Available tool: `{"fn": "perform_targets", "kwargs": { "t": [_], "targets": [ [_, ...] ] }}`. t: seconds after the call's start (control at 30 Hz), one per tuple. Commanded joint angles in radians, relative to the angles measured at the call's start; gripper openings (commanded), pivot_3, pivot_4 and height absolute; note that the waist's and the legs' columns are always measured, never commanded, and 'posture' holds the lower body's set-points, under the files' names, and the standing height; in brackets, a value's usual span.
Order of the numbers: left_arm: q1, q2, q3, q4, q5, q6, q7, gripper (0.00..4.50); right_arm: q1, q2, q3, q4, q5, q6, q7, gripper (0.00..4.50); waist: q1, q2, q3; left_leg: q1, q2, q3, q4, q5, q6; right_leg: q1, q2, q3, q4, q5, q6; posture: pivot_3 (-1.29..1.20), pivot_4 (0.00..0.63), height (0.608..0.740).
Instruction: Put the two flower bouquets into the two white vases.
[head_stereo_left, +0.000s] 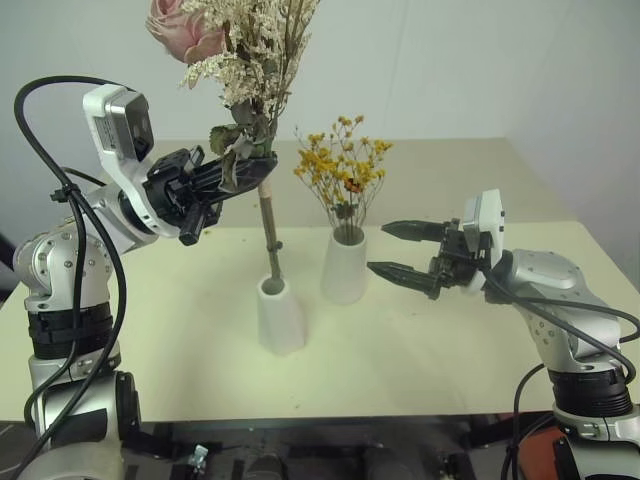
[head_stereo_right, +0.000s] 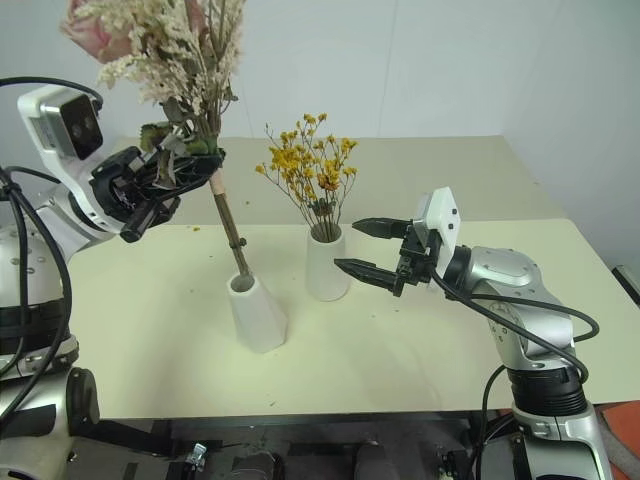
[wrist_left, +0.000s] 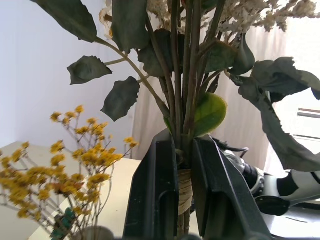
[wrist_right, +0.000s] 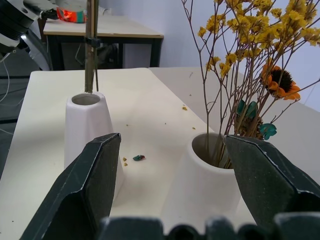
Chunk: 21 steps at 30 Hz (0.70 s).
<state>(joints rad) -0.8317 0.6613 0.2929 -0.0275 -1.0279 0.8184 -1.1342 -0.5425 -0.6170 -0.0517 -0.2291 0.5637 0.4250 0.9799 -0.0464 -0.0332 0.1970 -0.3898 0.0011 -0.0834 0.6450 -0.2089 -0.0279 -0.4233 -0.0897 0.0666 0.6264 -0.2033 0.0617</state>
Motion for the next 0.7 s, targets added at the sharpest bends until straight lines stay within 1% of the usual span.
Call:
{"fn": "perform_targets", "kwargs": {
  "t": [0.03,0.2,0.7],
  "targets": [
    [-0.009,0.013,0.023,-0.033,-0.033,0.003,0.001,0.15,-0.010,0.000,-0.009,-0.033,0.010,-0.012,0.001,3.92,0.000,0.000,0.000,0.000,0.000,0.000,0.000,0.000,0.000,0.000,0.000,0.000,0.000,-0.001,0.002,0.00,0.150,0.740],
    [0.016,0.017,0.016,-0.046,-0.046,0.013,0.004,0.15,-0.015,0.000,-0.007,-0.028,0.009,-0.011,0.004,3.92,0.000,0.000,0.000,0.000,0.000,0.000,0.000,0.000,0.000,0.000,0.000,0.000,0.000,-0.002,0.003,0.00,0.150,0.740],
    [0.040,0.030,0.000,-0.027,-0.007,-0.009,-0.022,0.15,-0.016,-0.005,-0.008,-0.029,0.012,-0.005,0.005,3.92,0.000,0.000,0.000,0.000,0.000,0.000,0.000,0.000,0.000,0.000,0.000,0.000,0.000,-0.002,0.004,0.00,0.150,0.740]
  ]
}}
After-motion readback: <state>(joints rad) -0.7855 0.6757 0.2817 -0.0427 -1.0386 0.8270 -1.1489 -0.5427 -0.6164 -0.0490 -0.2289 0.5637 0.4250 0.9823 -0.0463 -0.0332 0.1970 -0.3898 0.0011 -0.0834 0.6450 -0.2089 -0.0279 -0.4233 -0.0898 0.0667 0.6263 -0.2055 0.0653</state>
